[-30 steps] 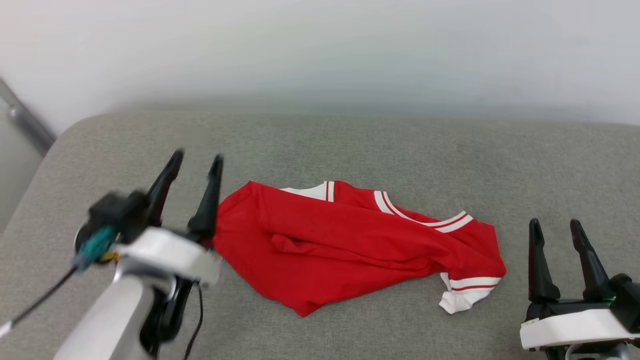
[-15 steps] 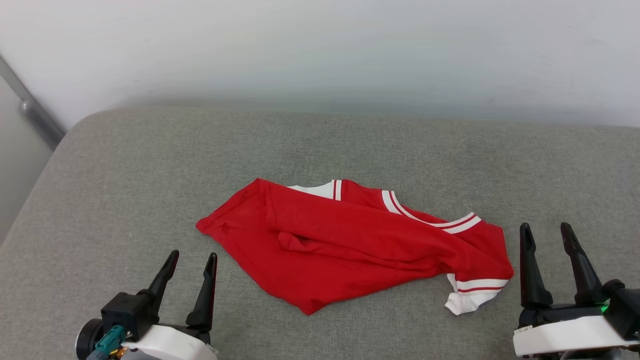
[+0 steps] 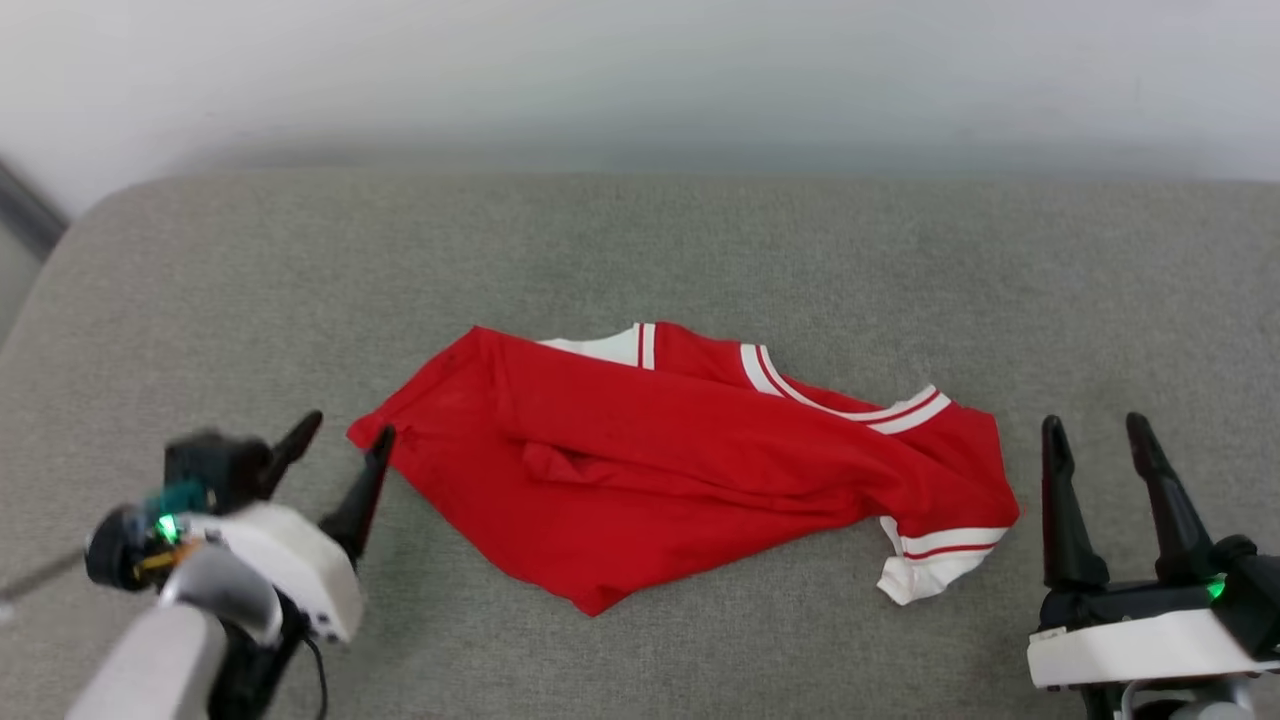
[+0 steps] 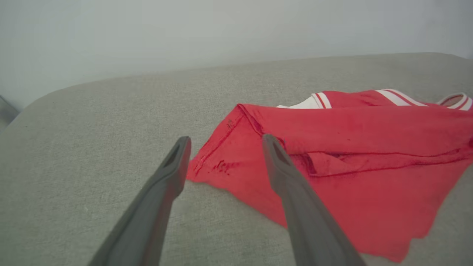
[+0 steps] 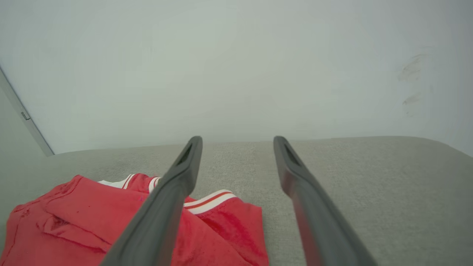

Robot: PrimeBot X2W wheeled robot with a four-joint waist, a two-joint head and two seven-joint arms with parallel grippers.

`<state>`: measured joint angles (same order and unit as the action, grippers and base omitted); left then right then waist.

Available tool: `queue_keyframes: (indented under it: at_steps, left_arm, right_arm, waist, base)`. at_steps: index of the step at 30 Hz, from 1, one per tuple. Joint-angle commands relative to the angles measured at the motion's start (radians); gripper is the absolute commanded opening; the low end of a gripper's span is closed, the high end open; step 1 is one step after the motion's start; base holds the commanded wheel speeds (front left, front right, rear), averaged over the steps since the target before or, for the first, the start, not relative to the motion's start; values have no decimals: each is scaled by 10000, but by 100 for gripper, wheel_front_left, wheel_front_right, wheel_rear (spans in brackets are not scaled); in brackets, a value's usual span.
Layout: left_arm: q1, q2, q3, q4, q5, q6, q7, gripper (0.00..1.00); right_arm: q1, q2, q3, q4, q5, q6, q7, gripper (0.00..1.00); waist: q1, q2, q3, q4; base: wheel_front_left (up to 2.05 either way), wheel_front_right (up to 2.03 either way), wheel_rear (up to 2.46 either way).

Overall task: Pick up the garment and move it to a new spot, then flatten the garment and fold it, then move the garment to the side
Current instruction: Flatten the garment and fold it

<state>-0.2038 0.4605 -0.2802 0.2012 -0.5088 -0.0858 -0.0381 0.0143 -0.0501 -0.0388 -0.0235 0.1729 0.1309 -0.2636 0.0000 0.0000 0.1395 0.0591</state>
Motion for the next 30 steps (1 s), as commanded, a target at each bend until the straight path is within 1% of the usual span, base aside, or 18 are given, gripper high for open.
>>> queue_keyframes:
  at_steps: [1, 7, 10, 12, 14, 16, 18, 23, 27, 28, 29, 30]
  left_arm:
    - [-444, 177, -14, 133, -259, -84, 692, 100]
    - [-2080, 1210, -285, 322, -1511, -366, 4280, 100]
    - [-2529, 1562, -296, 294, -2606, -399, 6095, 100]
    - [-2739, 1873, -257, 282, -3193, -410, 7095, 100]
    - [-2847, 2100, -271, 306, -3558, -412, 7896, 100]
    - [-2984, 2324, -318, 266, -3625, -398, 8331, 100]
    - [-2991, 2441, -369, 265, -3589, -353, 8523, 100]
    - [-2994, 2373, -445, 469, -3440, -202, 8407, 100]
    - [-2750, 2313, -839, 686, -3284, -247, 8565, 100]
    - [-2677, 2215, -925, 684, -3419, -281, 8632, 34]
    - [-2632, 2102, -975, 627, -3542, -317, 8581, 0]
    - [-2619, 2033, -987, 584, -3629, -356, 8492, 0]
  right_arm:
    - [-237, -2, -45, -49, -122, -3, -17, 100]
    - [-566, -1, -47, -100, -277, -3, -17, 100]
    - [-723, -1, -54, -132, -214, -3, -17, 100]
    - [-809, -1, -8, -142, -166, -3, -17, 100]
    - [-906, -1, 53, -133, -126, -3, -17, 100]
    - [-1021, -1, 78, -146, -89, -3, -17, 100]
    - [-1031, 1, 111, -148, -43, -3, -17, 100]
    - [-1199, -1, 131, -164, -18, -3, -17, 100]
    - [-1232, -1, 106, -177, -31, -3, -17, 100]
    - [-1251, -1, 95, -169, -44, -3, -17, 100]
    - [-1262, -1, 89, -152, -61, -3, -17, 100]
    - [-1271, -1, 66, -128, -70, -3, -17, 100]
  waist:
    - [0, 0, 412, -154]
    - [0, 0, 1273, -452]
    - [0, 0, 1636, -623]
    - [0, 0, 1850, -740]
    - [0, 0, 2042, -847]
    - [0, 0, 2220, -938]
    - [0, 0, 2367, -1019]
    - [0, 0, 2644, -1115]
    - [0, 0, 2772, -1103]
    - [0, 0, 2781, -1092]
    - [0, 0, 2778, -1075]
    - [0, 0, 2753, -1047]
  base:
    - [0, 0, 0]
    - [0, 0, 0]
    - [0, 0, 0]
    - [0, 0, 0]
    - [0, 0, 0]
    - [0, 0, 0]
    - [0, 0, 0]
    - [0, 0, 0]
    - [0, 0, 0]
    - [0, 0, 0]
    - [0, 0, 0]
    - [0, 0, 0]
